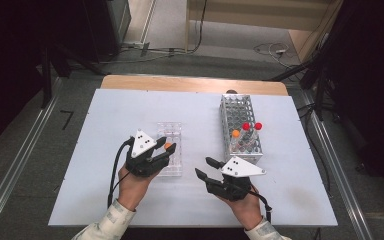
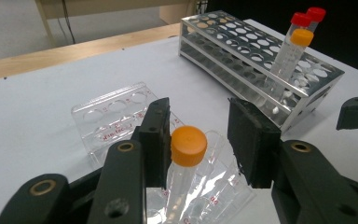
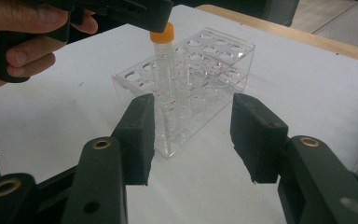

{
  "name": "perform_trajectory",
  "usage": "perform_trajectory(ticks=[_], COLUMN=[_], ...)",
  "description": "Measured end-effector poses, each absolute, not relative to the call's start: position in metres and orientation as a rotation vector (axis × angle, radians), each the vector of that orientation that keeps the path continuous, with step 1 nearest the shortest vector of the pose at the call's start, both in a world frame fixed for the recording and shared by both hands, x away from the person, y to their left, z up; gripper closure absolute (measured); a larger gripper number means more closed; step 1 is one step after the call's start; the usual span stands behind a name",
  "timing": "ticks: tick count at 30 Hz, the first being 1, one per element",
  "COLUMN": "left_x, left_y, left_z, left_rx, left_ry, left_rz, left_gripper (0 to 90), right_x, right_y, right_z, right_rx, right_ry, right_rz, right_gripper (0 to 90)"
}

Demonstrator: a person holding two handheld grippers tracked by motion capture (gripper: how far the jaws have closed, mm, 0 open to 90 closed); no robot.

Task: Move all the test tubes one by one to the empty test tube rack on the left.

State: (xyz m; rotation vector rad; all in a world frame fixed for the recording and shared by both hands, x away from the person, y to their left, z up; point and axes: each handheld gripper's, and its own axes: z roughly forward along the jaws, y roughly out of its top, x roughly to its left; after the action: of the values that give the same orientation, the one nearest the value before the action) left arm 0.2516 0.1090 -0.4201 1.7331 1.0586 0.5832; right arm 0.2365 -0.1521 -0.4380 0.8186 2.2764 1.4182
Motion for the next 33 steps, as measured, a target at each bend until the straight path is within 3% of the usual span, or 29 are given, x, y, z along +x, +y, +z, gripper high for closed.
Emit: perform_trajectory(ticks=[6,14,21,24,33], left_x=[0.251,0.25,0.251,0.252,0.253], left_y=[0.11,0.113,0.113,0.114,0.118], left_z=[-0.42,-0.418,-0.419,-0.42,-0.422], left_rx=[1.724,1.712,1.713,1.715,1.707], left_ry=[1.062,1.078,1.118,1.123,1.143], left_rz=[0.578,0.579,0.586,0.587,0.594], left_gripper=[57.0,44.5,25.0,22.7,18.2], right_x=[0.238,0.246,0.258,0.262,0.278], right_y=[-0.155,-0.171,-0.189,-0.193,-0.205], right_z=[-0.437,-0.433,-0.431,-0.432,-0.438], right_rx=[0.835,0.879,0.961,0.985,1.051], right_ry=[2.265,2.203,2.143,2.118,2.069], right_rz=[1.418,1.398,1.335,1.295,1.24], right_gripper=[48.0,45.7,30.7,27.2,31.4])
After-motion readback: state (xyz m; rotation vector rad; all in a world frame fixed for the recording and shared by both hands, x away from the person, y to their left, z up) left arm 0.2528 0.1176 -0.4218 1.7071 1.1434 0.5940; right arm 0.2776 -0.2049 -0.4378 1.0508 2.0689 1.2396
